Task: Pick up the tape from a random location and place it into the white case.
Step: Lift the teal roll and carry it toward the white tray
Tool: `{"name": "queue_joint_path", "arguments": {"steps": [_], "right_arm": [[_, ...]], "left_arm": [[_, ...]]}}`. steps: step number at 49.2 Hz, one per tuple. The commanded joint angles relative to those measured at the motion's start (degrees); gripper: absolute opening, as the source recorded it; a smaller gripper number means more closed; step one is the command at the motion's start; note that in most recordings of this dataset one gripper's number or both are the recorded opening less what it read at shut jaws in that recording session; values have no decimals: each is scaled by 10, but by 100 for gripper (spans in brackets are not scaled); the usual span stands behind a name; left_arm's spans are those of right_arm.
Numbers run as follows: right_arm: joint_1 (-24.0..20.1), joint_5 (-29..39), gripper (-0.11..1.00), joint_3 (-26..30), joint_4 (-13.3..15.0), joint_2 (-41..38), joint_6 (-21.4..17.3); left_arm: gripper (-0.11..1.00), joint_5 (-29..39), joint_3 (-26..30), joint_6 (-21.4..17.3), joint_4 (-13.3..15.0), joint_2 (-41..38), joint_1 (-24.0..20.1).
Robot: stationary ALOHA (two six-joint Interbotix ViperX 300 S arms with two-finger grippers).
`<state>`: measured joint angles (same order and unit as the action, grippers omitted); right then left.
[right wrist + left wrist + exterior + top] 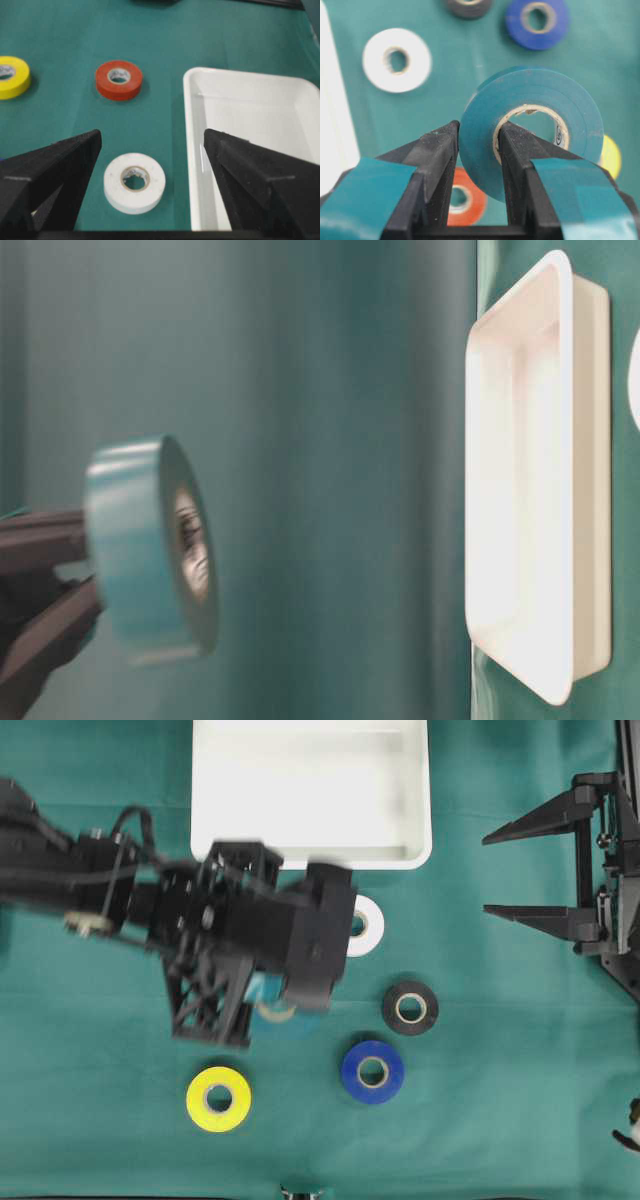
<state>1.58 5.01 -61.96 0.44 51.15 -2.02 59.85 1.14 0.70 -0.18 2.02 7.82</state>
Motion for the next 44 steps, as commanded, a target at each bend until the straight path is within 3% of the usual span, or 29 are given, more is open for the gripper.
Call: {"name": "queue_joint_path", "arguments": {"steps": [1,24,44], "right_arm": [[1,0,91,18,-1,-3,-1],[1,10,91,18,0,-3,1],[1,15,91,18,0,-3,1]], "left_arm": [[20,-4,4,-3,-3,18,-27],[20,-4,-5,-21,-4,18,-169],[20,-4,-18,-22,-4,19,-250]]}}
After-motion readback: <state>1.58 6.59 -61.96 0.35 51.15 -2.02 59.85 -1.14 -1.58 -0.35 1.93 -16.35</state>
